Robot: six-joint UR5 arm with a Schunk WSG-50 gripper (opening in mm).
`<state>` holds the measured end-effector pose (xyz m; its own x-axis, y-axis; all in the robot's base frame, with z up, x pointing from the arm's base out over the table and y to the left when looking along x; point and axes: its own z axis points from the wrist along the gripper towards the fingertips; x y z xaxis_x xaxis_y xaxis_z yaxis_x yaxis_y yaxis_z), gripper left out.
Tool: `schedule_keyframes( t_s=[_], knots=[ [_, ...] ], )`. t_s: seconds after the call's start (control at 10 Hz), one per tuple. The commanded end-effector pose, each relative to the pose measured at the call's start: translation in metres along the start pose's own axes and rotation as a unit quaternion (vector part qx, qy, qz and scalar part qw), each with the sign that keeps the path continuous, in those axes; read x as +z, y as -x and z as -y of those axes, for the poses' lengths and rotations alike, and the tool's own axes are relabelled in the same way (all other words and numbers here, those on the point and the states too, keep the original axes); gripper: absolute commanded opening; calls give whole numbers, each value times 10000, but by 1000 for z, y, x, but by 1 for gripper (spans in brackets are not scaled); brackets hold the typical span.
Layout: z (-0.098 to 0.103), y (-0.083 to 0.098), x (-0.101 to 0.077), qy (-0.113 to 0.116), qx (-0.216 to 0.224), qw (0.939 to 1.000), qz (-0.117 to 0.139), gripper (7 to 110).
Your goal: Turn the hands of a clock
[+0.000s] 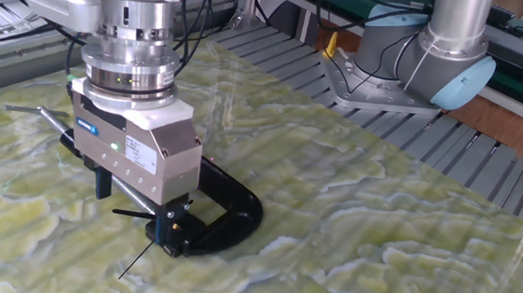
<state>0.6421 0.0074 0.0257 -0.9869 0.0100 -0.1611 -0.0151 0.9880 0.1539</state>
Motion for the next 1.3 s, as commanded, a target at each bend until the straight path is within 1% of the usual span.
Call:
schedule_keyframes(
  t_s=[0.0,0.1,0.3,1.2],
  knots=[
    [3,-9,0,57,52,9999,-88,44],
    [6,-15,-1,58,6,9998,-164,44],
    [8,-23,-1,75,-45,9997,-225,44],
    [10,-27,-1,61,-47,9996,-279,44]
  ],
)
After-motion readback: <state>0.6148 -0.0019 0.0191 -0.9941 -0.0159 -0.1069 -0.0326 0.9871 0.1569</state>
